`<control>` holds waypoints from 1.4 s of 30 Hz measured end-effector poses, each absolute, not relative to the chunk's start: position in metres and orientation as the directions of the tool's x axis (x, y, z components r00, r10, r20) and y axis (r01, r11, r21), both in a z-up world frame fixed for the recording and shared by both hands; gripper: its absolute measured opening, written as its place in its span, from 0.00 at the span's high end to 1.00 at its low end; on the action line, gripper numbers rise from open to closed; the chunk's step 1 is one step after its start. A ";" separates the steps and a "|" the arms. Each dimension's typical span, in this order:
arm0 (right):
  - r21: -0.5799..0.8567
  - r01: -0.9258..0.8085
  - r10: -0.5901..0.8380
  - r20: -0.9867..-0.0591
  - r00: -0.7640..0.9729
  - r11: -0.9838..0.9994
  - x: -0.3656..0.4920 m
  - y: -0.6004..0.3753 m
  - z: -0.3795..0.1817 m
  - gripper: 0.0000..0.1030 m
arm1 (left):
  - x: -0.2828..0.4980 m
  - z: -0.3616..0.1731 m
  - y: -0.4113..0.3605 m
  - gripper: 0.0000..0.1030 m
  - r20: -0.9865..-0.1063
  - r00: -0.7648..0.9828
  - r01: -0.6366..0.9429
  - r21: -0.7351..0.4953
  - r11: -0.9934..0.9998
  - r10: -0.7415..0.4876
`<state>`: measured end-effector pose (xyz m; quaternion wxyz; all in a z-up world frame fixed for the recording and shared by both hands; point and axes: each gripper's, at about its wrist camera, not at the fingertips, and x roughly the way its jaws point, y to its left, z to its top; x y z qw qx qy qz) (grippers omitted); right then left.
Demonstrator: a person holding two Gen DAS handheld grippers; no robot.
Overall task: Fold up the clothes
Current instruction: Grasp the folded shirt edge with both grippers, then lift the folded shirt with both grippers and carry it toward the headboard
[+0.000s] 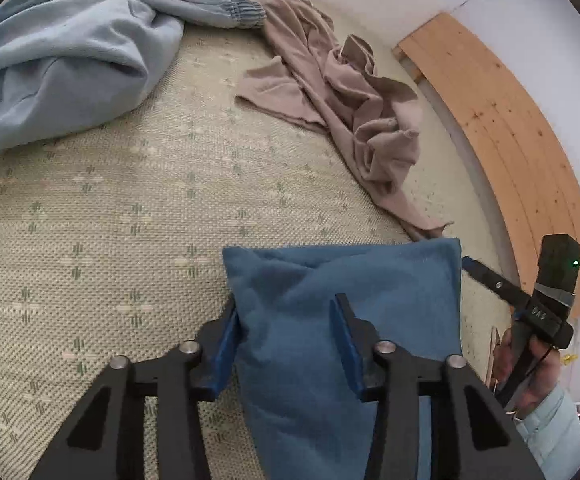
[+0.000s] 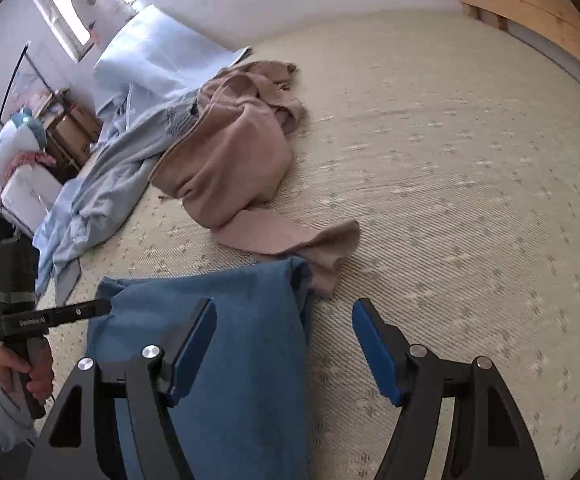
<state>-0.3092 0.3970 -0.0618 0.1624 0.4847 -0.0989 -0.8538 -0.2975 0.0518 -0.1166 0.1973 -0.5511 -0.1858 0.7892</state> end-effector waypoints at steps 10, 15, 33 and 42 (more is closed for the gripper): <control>0.322 0.213 -0.383 -0.830 -0.405 -0.922 -0.323 0.383 -0.084 0.28 | -0.296 -0.122 0.038 0.92 -0.789 -0.340 -0.083 -0.517 -0.852 0.512; 0.296 0.237 -0.370 -0.838 -0.400 -0.925 -0.322 0.376 -0.089 0.28 | -0.295 -0.124 0.036 0.92 -0.778 -0.341 -0.070 -0.539 -0.840 0.528; 0.107 0.342 -0.270 -0.838 -0.475 -0.934 -0.308 0.336 -0.074 0.90 | -0.288 -0.120 0.039 0.93 -0.777 -0.342 -0.068 -0.541 -0.838 0.529; 0.015 0.360 -0.246 -0.756 -0.607 -0.933 -0.278 0.331 -0.034 0.91 | -0.276 -0.082 0.052 0.96 -0.768 -0.419 -0.123 -0.480 -0.868 0.484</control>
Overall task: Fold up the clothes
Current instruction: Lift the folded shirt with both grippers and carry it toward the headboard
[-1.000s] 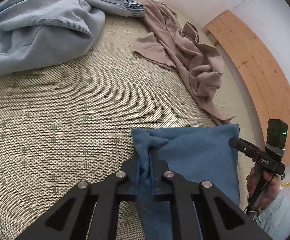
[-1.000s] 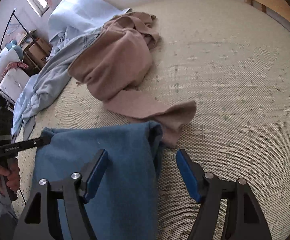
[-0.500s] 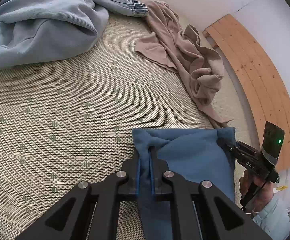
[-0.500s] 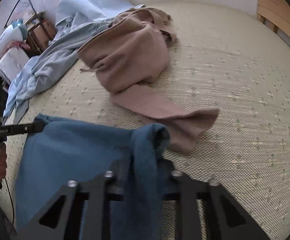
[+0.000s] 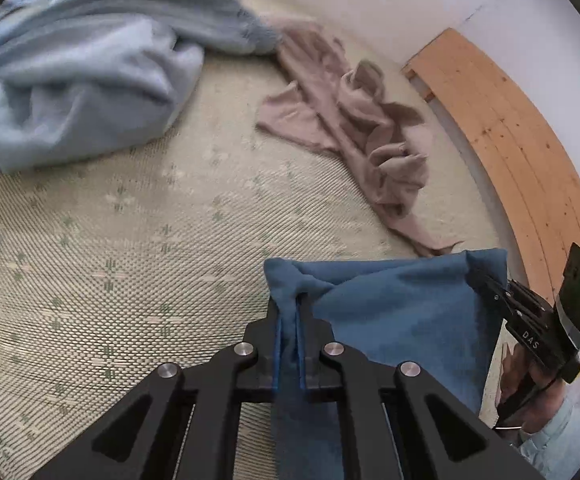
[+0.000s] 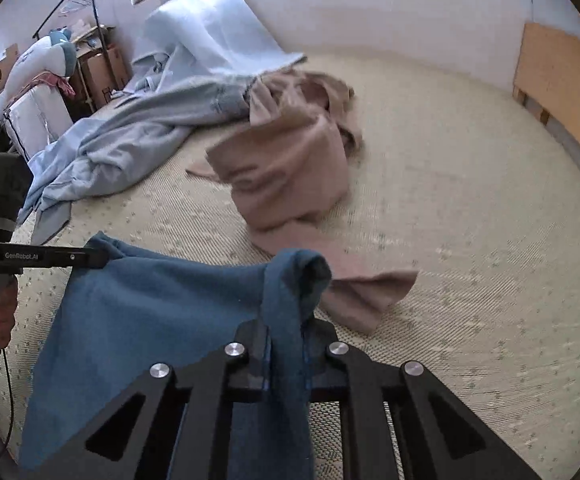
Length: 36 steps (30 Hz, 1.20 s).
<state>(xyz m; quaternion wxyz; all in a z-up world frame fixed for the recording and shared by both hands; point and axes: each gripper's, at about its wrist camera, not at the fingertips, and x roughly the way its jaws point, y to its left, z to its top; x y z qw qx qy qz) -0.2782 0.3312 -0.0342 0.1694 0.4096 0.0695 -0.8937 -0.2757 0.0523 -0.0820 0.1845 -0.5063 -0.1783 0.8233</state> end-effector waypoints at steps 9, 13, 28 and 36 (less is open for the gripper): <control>-0.419 0.346 -0.094 -0.516 -0.852 -0.839 -0.200 0.289 0.016 0.91 | -0.260 -0.034 0.049 0.96 -0.719 -0.524 -0.185 -0.427 -0.885 0.456; -0.617 0.301 -0.066 -0.374 -0.925 -0.727 -0.156 0.255 0.021 0.92 | -0.260 -0.037 0.045 0.96 -0.722 -0.529 -0.156 -0.435 -0.887 0.447; -0.580 0.118 0.019 -0.225 -0.974 -0.806 -0.121 0.301 0.090 0.92 | -0.214 0.079 0.075 0.96 -0.522 -0.697 -0.310 -0.398 -0.863 0.491; -0.483 -0.056 0.129 -0.120 -0.984 -0.874 -0.100 0.367 0.156 0.92 | -0.190 0.168 0.132 0.96 -0.370 -0.712 -0.458 -0.398 -0.794 0.597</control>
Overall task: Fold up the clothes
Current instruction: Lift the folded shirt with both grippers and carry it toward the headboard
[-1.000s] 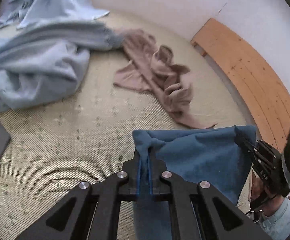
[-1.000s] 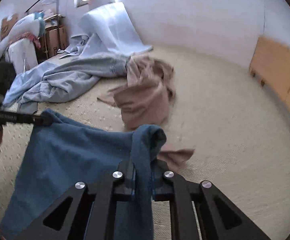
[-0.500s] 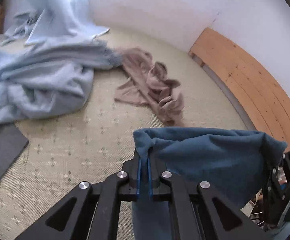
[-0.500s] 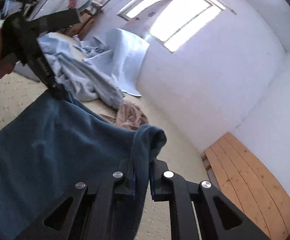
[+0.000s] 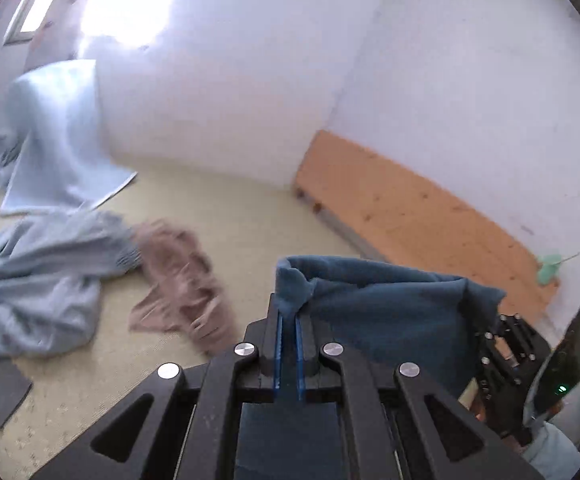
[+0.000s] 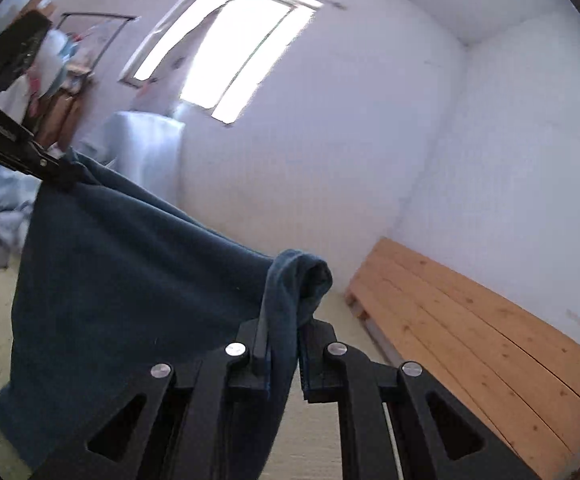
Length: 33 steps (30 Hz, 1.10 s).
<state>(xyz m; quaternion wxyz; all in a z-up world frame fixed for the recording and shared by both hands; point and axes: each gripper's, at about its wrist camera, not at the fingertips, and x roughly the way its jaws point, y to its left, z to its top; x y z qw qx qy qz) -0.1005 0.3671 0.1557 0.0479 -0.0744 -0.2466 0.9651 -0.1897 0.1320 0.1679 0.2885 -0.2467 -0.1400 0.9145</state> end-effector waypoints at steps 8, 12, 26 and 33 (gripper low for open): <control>-0.424 -0.193 0.226 -0.028 -0.974 -0.885 -0.082 0.447 0.218 0.92 | -0.185 0.223 0.212 0.96 -0.292 -0.648 -0.573 -0.422 -0.702 0.704; -0.417 -0.253 0.278 0.000 -0.961 -0.873 -0.075 0.491 0.243 0.92 | -0.191 0.237 0.263 0.96 -0.277 -0.585 -0.624 -0.447 -0.641 0.762; -0.407 -0.299 0.387 -0.153 -0.909 -0.863 -0.178 0.630 0.229 0.92 | -0.277 0.179 0.411 0.96 -0.418 -0.473 -0.597 -0.494 -0.631 0.775; -0.412 -0.234 0.384 -0.330 -0.863 -0.881 -0.282 0.660 0.157 0.92 | -0.373 0.108 0.450 0.96 -0.558 -0.479 -0.477 -0.482 -0.734 0.678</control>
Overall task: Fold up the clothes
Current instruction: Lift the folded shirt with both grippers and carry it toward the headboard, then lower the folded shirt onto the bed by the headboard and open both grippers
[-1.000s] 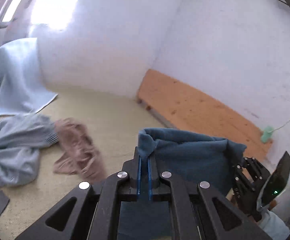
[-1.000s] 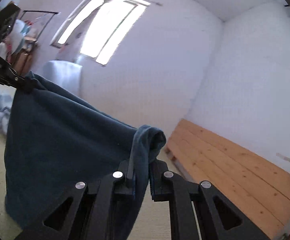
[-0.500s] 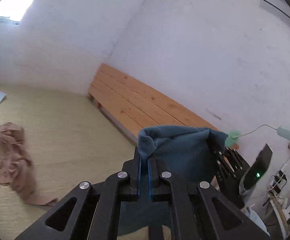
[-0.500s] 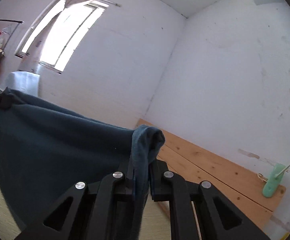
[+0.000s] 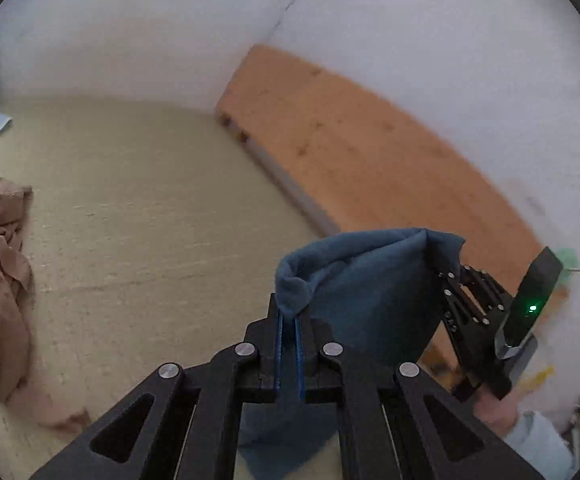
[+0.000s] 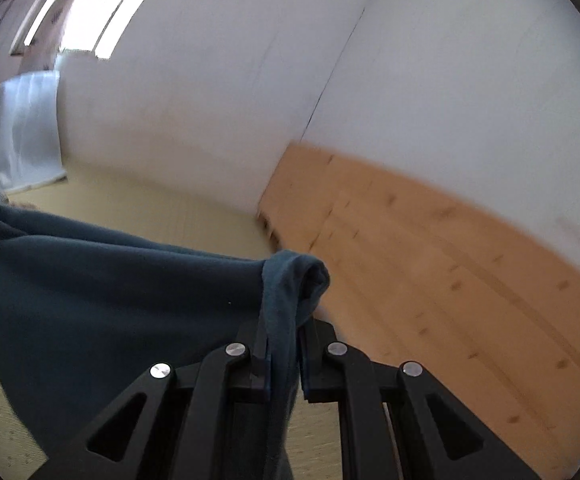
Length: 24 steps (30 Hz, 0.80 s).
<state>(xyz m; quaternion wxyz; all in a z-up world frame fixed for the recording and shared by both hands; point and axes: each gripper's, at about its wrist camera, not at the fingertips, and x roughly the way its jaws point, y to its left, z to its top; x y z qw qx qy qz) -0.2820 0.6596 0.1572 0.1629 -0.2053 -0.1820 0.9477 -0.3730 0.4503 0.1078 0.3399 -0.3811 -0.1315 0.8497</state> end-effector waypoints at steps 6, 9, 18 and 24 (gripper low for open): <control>-0.384 -0.188 0.358 -0.437 -0.825 -0.904 -0.355 0.675 0.106 0.91 | -0.454 0.052 0.465 0.96 -0.638 -0.452 -0.374 -0.498 -0.782 0.623; -0.343 -0.163 0.326 -0.499 -0.803 -0.925 -0.390 0.693 0.081 0.91 | -0.482 0.025 0.470 0.96 -0.661 -0.451 -0.350 -0.487 -0.800 0.600; -0.296 -0.231 0.361 -0.530 -0.768 -0.927 -0.442 0.707 0.029 0.66 | -0.553 -0.045 0.487 0.94 -0.737 -0.418 -0.279 -0.453 -0.847 0.532; -0.264 -0.309 0.405 -0.522 -0.751 -0.914 -0.462 0.717 0.007 0.41 | -0.565 -0.050 0.473 0.56 -0.731 -0.453 -0.259 -0.441 -0.859 0.511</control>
